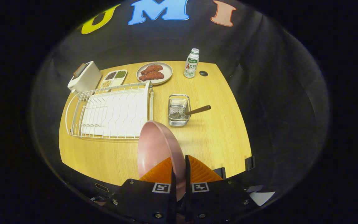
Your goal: Take the plate from the dish rack, then take the spoon from the basket and place it into the plate.
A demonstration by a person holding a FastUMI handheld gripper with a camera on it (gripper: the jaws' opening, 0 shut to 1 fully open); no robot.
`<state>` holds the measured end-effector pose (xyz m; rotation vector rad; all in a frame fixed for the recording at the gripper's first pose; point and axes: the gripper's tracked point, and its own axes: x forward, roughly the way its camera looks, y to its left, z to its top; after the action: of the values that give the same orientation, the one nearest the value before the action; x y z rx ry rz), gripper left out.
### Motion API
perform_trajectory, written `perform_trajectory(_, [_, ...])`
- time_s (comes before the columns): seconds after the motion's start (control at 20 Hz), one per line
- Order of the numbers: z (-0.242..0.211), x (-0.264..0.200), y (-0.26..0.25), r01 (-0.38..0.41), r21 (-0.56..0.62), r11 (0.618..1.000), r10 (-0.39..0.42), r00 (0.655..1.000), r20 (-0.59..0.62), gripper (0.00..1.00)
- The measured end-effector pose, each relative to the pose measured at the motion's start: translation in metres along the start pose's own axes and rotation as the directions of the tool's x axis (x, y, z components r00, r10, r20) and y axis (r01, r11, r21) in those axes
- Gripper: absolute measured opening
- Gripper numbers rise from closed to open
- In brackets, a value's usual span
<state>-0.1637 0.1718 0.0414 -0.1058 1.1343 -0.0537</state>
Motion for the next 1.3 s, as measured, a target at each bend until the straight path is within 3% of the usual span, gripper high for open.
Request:
perform_trajectory(0.35, [-0.031, 0.037, 0.022, -0.047, -0.022, 0.999, 0.045, 0.995, -0.087, 0.11])
perform_trajectory(0.6, [-0.054, 0.068, 0.060, -0.145, -0.019, 0.989, 0.141, 0.980, -0.142, 0.11])
perform_trajectory(0.75, [-0.070, 0.086, 0.090, -0.271, 0.048, 0.961, 0.275, 0.947, -0.167, 0.11])
perform_trajectory(0.95, [-0.081, 0.108, 0.100, -0.381, 0.123, 0.916, 0.398, 0.902, -0.166, 0.11])
perform_trajectory(1.2, [-0.087, 0.125, 0.096, -0.461, 0.168, 0.872, 0.484, 0.862, -0.149, 0.13])
perform_trajectory(1.3, [-0.092, 0.133, 0.090, -0.461, 0.162, 0.873, 0.484, 0.862, -0.154, 0.15])
